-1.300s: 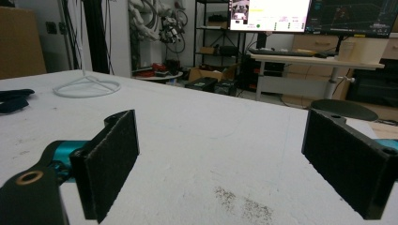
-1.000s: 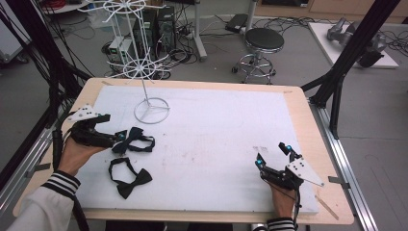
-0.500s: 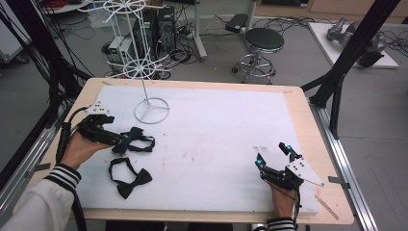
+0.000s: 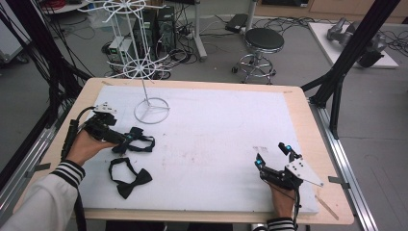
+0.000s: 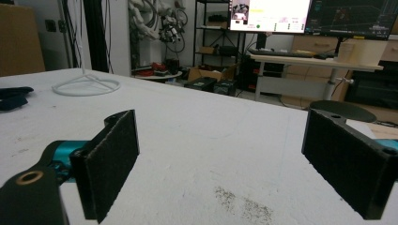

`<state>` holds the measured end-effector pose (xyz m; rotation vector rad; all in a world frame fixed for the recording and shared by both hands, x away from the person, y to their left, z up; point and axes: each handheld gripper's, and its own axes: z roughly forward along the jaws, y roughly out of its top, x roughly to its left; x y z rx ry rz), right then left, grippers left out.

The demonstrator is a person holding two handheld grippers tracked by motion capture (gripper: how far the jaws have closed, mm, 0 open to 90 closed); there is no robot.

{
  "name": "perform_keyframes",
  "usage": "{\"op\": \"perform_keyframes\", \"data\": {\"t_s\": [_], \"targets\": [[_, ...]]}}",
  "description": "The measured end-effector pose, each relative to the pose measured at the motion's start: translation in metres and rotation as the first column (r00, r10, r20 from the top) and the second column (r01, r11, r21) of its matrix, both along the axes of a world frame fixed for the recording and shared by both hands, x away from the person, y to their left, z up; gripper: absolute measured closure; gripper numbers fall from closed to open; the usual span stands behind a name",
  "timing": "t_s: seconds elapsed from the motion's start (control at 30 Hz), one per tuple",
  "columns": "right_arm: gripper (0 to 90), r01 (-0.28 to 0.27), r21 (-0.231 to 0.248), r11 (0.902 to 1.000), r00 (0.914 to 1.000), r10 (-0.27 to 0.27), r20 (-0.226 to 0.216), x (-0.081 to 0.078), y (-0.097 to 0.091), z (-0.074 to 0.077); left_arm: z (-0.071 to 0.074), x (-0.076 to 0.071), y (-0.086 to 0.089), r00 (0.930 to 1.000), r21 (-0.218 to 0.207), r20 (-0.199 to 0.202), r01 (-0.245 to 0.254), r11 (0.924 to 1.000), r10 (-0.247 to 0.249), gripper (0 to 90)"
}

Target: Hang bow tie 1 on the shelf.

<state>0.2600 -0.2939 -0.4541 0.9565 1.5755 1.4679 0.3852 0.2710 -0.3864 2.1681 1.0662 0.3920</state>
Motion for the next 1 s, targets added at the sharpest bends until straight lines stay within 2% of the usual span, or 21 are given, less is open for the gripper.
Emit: {"op": "perform_keyframes", "data": {"t_s": [0.07, 0.1, 0.2, 0.37, 0.8, 0.83, 1.0], "targets": [[10.8, 0.000, -0.001, 1.0000, 1.0000, 0.000, 0.001, 0.000, 0.000, 0.000, -0.003, 0.003, -0.001, 0.9996, 0.027, -0.026, -0.006, 0.9996, 0.007, 4.1], [10.8, 0.000, -0.001, 1.0000, 1.0000, 0.000, 0.001, 0.000, 0.000, 0.000, -0.003, 0.003, -0.001, 0.9996, 0.027, -0.026, -0.006, 0.9996, 0.007, 4.2], [10.7, 0.000, -0.001, 1.0000, 1.0000, 0.000, 0.000, 0.000, 0.000, 0.000, -0.006, 0.004, -0.002, 0.9990, 0.042, -0.041, -0.018, 0.9990, 0.019, 16.3], [10.8, 0.001, -0.002, 1.0000, 1.0000, -0.001, 0.003, 0.000, 0.000, 0.000, -0.010, 0.006, -0.005, 0.9971, 0.087, -0.073, -0.015, 0.9961, 0.022, 16.9], [10.8, 0.005, 0.003, 1.0000, 1.0000, -0.005, 0.001, -0.001, 0.000, 0.000, -0.021, 0.014, -0.008, 0.9869, 0.134, -0.157, -0.015, 0.9908, 0.036, 23.4], [10.7, 0.005, 0.004, 1.0000, 1.0000, -0.005, 0.001, -0.001, 0.000, 0.000, -0.021, 0.014, -0.008, 0.9851, 0.134, -0.170, -0.007, 0.9909, 0.030, 28.8], [10.7, 0.008, 0.007, 0.9999, 1.0000, -0.008, 0.000, -0.001, 0.000, 0.000, -0.023, 0.016, -0.011, 0.9821, 0.134, -0.187, 0.000, 0.9910, 0.025, 33.2]]}}
